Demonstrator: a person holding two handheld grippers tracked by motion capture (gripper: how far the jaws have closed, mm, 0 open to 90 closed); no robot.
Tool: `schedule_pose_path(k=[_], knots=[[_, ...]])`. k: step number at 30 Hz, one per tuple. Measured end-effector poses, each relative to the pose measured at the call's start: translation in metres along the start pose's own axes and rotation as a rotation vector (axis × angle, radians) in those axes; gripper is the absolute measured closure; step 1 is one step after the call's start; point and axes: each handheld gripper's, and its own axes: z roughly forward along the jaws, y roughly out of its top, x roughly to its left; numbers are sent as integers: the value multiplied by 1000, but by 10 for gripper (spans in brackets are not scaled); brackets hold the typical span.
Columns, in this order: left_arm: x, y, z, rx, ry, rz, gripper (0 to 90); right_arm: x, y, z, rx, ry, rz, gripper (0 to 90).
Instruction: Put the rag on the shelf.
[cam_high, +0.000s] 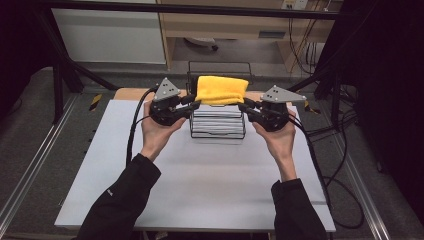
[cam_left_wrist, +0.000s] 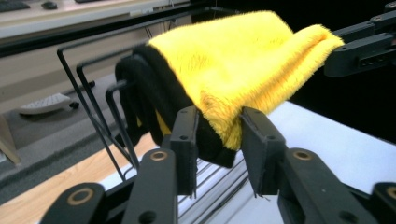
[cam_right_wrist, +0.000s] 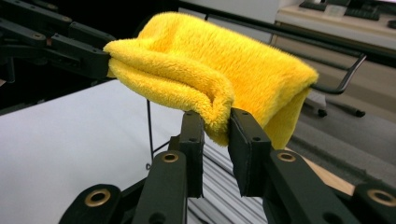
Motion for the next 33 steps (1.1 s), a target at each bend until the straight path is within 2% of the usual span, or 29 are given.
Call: schedule_pose_path(k=[8,11,16,17,20,21,23,24,25,28,29,31,33], knots=[[0,-11,-1,24,-16,-11,617,2,-11,1,35,33,7,695],[0,-15,0,38,-14,-9,620,1,-15,2,34,43,26,654],[2,-22,6,62,-7,-20,625,0,-21,5,40,35,43,571],[3,-24,7,68,-4,-23,622,-2,-27,8,53,31,53,547],[3,-30,11,83,-1,-30,594,-4,-35,13,48,13,78,458],[4,-32,12,87,0,-33,594,-4,-35,13,48,13,78,458],[4,-35,13,98,3,-34,532,-5,-41,14,36,13,95,384],[5,-37,13,102,1,-39,532,-5,-41,14,36,13,95,384],[6,-39,13,107,-2,-46,474,-5,-42,13,31,11,105,343],[9,-44,10,117,-3,-57,423,-5,-43,11,22,8,106,295],[10,-45,9,122,-6,-62,360,-6,-42,8,14,7,111,247],[12,-48,6,131,-11,-66,326,-6,-42,7,11,6,114,218],[13,-52,2,142,-11,-65,239,-7,-44,4,20,7,121,161]])
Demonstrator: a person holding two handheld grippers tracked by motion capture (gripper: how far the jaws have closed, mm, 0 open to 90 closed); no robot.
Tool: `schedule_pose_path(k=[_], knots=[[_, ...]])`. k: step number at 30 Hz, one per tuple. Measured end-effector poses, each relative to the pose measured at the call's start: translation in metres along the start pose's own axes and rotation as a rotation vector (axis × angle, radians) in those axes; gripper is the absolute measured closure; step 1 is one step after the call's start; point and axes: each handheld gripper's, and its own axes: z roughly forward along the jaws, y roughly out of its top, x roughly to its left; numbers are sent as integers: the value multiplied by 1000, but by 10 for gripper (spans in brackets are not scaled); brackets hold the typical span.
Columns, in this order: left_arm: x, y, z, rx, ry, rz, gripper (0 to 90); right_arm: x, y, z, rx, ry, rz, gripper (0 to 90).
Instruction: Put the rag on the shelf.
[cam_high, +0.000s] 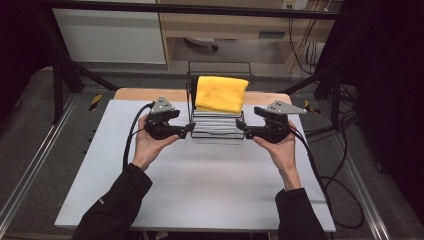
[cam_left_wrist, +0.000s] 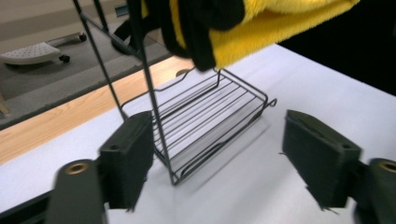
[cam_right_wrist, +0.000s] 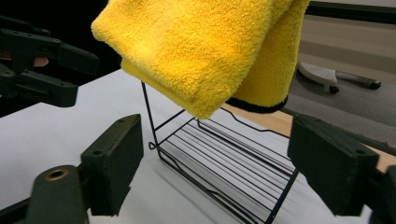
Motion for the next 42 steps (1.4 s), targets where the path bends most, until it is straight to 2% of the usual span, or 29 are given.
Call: schedule_pose_path(k=[5,7,11,17,20,22,27,31,33,34,37,42], knots=[[7,-14,-11,11,-1,-8,147,-3,-8,-4,14,6,20,99],[12,-24,-17,22,-4,-23,127,-4,-12,-6,17,5,26,80],[18,-33,-25,31,-7,-38,100,-5,-18,-8,30,8,34,57],[25,-52,-41,32,-5,-63,62,-6,-34,-13,81,31,51,12],[28,-65,-49,37,-1,-65,55,-5,-43,-15,96,40,53,7],[29,-74,-54,39,17,-62,56,-5,-46,-15,101,46,56,7],[31,-95,-65,53,38,-58,60,-4,-67,-19,136,66,58,5],[32,-113,-71,74,50,-63,63,-4,-78,-20,148,81,73,5],[32,-122,-73,81,59,-68,69,-4,-91,-22,173,96,79,5],[32,-126,-74,86,61,-68,69,-4,-91,-22,173,96,79,5],[32,-136,-77,90,63,-73,77,-4,-109,-23,206,99,94,5],[33,-152,-81,107,67,-81,76,-5,-125,-26,232,97,108,4]])
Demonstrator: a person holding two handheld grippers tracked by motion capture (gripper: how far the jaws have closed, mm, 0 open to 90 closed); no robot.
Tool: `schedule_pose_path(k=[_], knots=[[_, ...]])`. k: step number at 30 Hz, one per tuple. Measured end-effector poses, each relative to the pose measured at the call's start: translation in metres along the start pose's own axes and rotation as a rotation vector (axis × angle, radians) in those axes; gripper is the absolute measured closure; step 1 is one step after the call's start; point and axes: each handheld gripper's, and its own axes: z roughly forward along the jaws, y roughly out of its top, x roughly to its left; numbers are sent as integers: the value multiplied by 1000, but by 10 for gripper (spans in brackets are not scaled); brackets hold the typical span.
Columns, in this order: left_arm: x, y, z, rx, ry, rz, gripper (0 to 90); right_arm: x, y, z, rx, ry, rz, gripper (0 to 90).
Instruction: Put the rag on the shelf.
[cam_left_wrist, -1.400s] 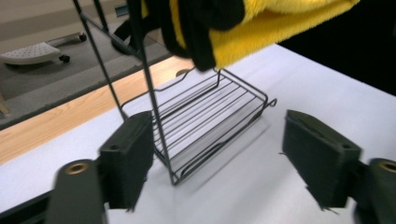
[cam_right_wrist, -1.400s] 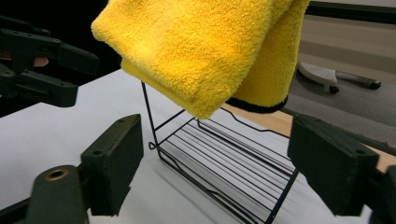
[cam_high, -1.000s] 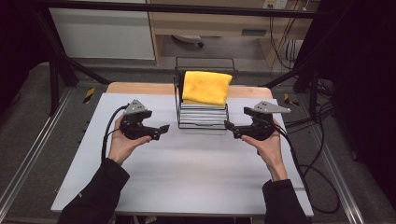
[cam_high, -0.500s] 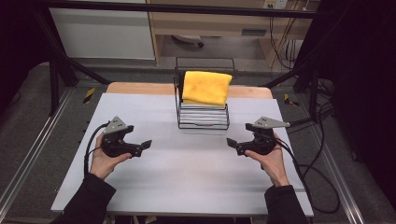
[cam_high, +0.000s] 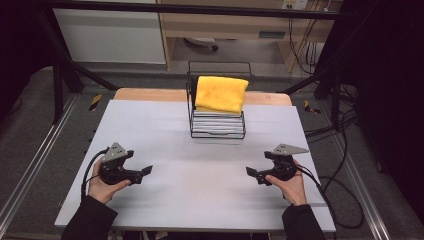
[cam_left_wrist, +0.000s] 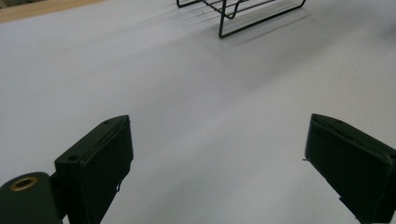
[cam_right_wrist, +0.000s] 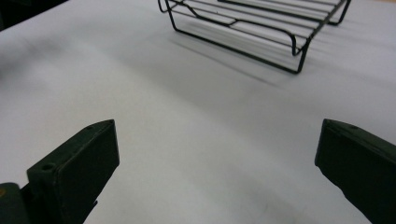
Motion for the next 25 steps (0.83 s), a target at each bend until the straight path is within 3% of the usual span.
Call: schedule_pose_path(k=[7,12,15,25], knots=[[6,-20,-5,9,-1,-12,77,-9,-27,-8,24,-6,20,5],[9,-29,-7,8,2,-20,76,-13,-39,-13,17,0,20,5],[10,-33,-9,10,3,-19,75,-14,-46,-17,12,-3,44,5],[10,-41,-7,25,4,-18,74,-17,-52,-19,21,-8,38,5]])
